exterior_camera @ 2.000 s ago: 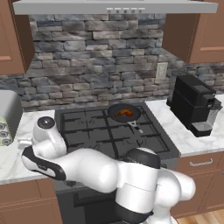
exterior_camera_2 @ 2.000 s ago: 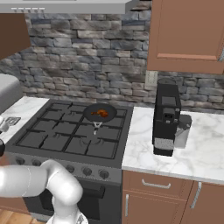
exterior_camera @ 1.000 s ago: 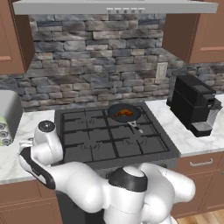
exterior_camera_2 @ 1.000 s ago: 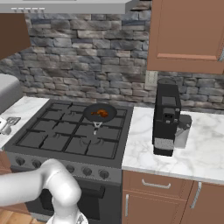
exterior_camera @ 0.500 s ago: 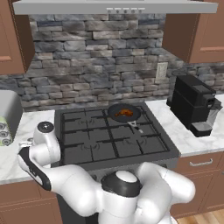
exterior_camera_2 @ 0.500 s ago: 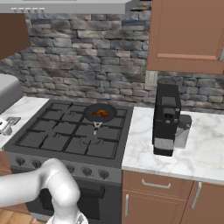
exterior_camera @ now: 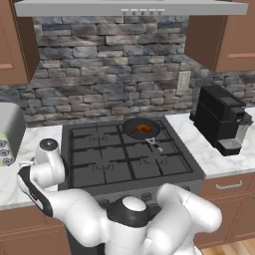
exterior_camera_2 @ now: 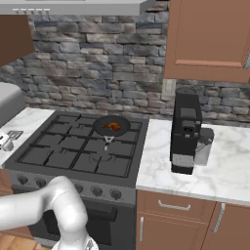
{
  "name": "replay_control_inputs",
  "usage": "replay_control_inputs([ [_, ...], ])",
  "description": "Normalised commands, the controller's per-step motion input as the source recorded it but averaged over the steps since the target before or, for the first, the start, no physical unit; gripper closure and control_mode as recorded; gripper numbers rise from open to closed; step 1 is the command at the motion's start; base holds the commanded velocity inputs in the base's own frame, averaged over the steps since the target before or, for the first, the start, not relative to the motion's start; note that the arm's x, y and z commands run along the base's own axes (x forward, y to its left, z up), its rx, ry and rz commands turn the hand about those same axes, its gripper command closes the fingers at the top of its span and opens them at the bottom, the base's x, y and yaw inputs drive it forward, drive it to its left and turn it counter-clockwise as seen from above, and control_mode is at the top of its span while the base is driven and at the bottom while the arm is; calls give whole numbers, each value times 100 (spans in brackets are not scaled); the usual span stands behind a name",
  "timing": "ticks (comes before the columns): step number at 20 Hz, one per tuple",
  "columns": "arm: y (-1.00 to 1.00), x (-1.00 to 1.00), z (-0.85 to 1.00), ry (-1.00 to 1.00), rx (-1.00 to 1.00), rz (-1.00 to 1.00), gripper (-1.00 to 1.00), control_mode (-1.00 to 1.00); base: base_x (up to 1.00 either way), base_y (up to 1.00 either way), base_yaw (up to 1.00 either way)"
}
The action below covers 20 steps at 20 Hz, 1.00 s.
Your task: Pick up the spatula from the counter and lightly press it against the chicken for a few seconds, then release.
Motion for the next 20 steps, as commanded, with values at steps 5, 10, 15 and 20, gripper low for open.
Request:
replay_control_inputs([
  [5, 14, 10, -20, 1, 0, 0, -100, -100, 0, 0, 0],
  [10, 12, 11, -23, 1, 0, 0, -100, -100, 0, 0, 0],
  [15, 14, 14, -22, 2, 0, 0, -100, -100, 0, 0, 0],
  [20, 19, 17, -25, 4, 0, 0, 100, -100, 0, 0, 0],
])
